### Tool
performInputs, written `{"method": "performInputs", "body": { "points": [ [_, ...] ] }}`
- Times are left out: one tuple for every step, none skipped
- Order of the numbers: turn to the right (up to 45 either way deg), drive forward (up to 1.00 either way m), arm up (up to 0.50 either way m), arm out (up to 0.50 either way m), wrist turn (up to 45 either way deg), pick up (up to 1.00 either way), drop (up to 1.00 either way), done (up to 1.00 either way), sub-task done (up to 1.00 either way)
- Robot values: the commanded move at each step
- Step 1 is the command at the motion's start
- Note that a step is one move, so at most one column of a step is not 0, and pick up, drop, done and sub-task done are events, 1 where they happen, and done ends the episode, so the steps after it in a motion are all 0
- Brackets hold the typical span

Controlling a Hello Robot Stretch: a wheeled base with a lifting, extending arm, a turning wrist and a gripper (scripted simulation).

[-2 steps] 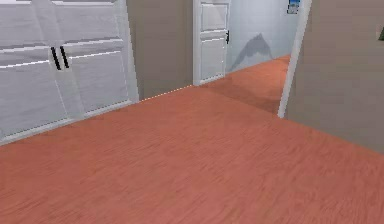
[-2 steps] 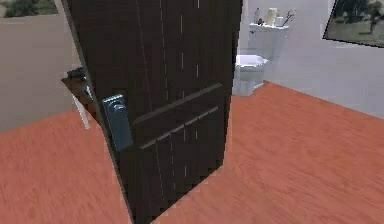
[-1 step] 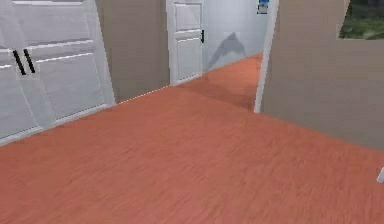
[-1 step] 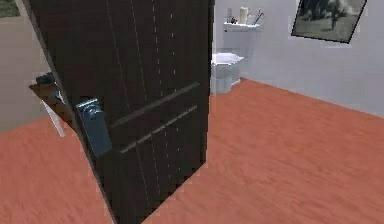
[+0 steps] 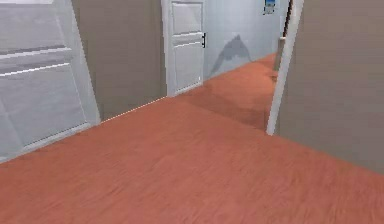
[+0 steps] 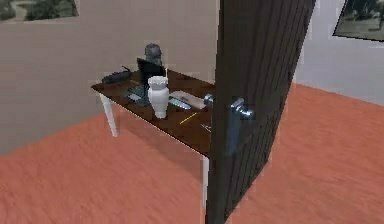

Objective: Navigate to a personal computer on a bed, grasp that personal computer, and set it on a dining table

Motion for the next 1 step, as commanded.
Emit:
{"method": "performInputs", "body": {
  "points": [
    [3.0, 0.0, 0.0, 0.0, 0.0, 0.0, 0.0, 0.0, 0.0]
  ]
}}
